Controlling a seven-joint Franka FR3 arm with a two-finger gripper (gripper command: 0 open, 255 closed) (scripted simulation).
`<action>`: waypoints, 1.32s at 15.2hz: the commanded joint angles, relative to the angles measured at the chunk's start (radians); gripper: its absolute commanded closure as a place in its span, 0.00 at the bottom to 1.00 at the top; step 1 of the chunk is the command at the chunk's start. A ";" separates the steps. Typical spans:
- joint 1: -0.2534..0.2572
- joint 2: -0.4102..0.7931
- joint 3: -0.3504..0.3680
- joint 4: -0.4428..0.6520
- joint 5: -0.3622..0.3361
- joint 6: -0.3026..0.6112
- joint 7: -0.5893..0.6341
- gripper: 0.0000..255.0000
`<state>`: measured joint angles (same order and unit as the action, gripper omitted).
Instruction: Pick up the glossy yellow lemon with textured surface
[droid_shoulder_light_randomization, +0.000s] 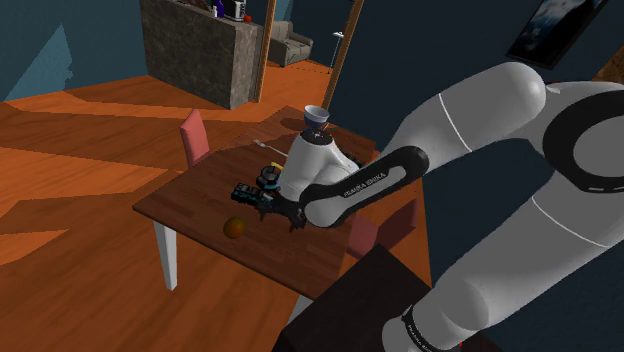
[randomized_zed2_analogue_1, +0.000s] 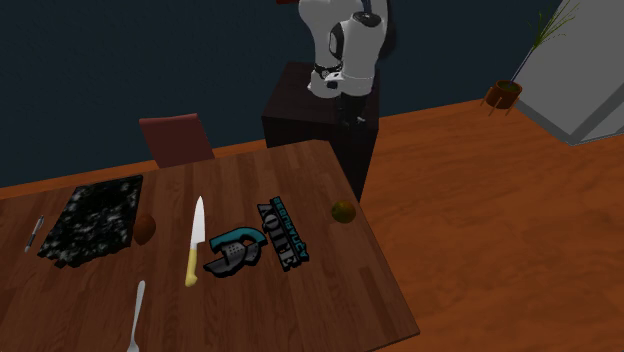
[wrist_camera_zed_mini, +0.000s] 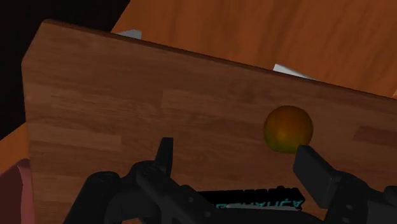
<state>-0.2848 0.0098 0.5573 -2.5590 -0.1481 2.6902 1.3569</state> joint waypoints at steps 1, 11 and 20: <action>-0.003 0.109 -0.015 0.059 -0.165 0.043 0.189 0.00; 0.250 0.509 -0.336 0.400 -0.544 0.144 0.747 0.00; 0.340 0.700 -0.454 0.581 -0.584 0.196 0.896 0.00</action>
<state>0.0480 0.6970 0.1129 -1.9833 -0.7253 2.8757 2.2429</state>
